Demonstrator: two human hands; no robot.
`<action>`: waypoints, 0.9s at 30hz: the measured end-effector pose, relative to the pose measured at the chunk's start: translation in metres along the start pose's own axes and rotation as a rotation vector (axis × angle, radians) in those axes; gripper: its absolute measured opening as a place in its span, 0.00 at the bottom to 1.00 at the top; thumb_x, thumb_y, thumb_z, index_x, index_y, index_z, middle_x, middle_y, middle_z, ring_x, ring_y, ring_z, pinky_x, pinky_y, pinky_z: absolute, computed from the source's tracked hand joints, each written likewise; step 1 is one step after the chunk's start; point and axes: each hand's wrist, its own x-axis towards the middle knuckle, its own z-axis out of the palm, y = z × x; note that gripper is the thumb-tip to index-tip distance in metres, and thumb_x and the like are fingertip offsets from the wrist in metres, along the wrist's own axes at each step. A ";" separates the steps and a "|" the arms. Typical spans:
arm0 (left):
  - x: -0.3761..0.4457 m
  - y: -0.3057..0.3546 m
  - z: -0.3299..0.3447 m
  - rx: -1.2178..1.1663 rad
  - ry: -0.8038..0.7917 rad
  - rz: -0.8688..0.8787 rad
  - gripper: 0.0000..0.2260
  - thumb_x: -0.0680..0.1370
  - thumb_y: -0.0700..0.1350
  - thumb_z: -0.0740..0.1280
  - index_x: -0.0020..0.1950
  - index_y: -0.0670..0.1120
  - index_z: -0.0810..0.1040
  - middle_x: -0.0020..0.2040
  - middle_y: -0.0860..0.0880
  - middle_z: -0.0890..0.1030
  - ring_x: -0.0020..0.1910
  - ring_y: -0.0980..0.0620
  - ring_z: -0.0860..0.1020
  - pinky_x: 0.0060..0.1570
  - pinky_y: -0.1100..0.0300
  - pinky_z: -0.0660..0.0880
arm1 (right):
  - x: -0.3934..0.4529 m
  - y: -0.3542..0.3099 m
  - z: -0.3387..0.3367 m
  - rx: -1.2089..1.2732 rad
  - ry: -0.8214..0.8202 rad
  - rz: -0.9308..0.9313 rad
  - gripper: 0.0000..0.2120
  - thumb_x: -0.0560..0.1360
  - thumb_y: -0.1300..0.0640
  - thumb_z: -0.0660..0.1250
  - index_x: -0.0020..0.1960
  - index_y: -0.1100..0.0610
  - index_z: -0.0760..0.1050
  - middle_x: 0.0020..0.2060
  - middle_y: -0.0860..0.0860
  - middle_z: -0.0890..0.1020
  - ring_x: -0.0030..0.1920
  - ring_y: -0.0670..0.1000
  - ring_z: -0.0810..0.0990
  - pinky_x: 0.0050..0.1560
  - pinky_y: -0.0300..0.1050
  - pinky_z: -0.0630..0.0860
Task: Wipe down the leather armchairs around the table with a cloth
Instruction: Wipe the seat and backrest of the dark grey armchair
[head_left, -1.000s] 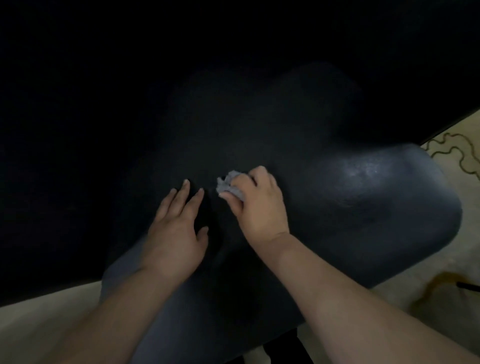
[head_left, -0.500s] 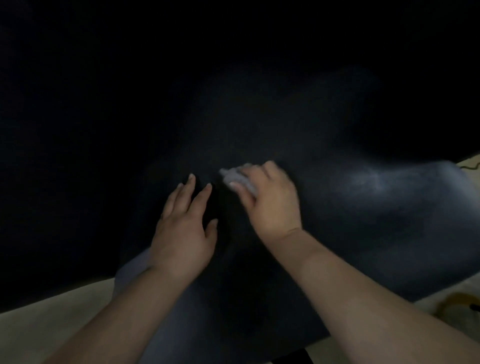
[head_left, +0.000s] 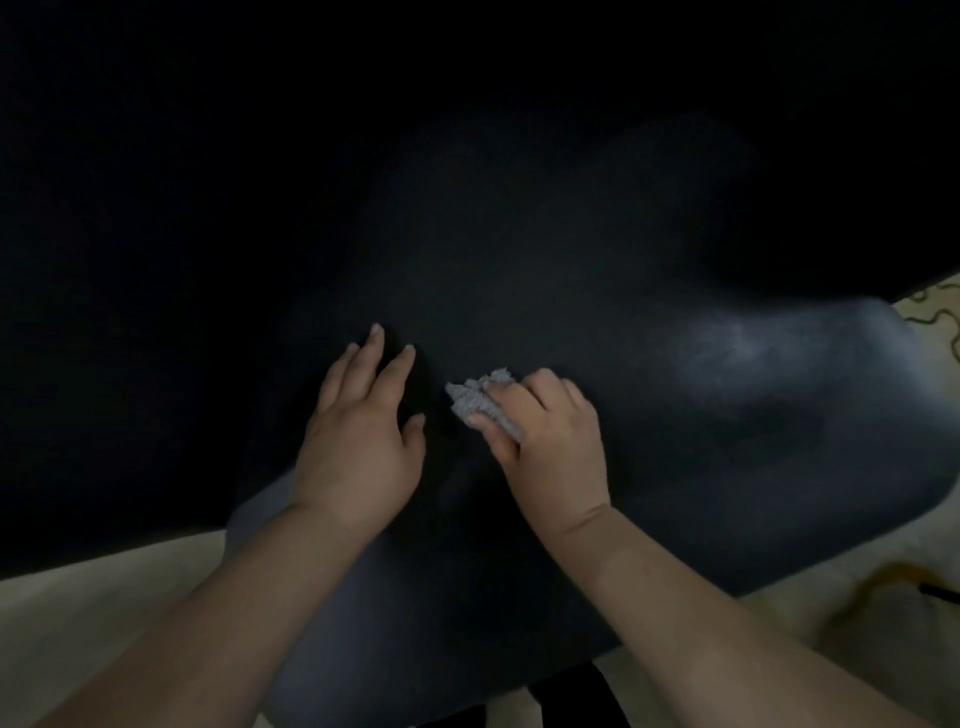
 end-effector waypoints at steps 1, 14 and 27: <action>-0.003 -0.001 0.000 0.000 0.000 0.000 0.28 0.78 0.45 0.64 0.77 0.51 0.59 0.79 0.53 0.49 0.77 0.51 0.47 0.73 0.57 0.49 | -0.005 -0.005 0.002 0.007 0.003 0.019 0.15 0.75 0.46 0.63 0.51 0.56 0.80 0.42 0.53 0.76 0.41 0.54 0.75 0.41 0.53 0.75; -0.043 -0.020 -0.002 -0.042 -0.009 -0.065 0.28 0.80 0.44 0.62 0.78 0.53 0.56 0.79 0.54 0.47 0.76 0.52 0.45 0.71 0.63 0.44 | 0.025 0.017 -0.025 0.018 0.120 0.105 0.19 0.75 0.43 0.61 0.57 0.54 0.79 0.45 0.57 0.76 0.43 0.59 0.75 0.46 0.54 0.75; -0.043 -0.007 -0.013 -0.005 -0.107 -0.094 0.28 0.80 0.46 0.62 0.78 0.53 0.55 0.79 0.53 0.44 0.77 0.49 0.46 0.73 0.59 0.47 | 0.004 -0.033 -0.003 0.083 -0.153 0.176 0.16 0.76 0.53 0.66 0.62 0.55 0.76 0.48 0.56 0.73 0.46 0.55 0.74 0.47 0.53 0.77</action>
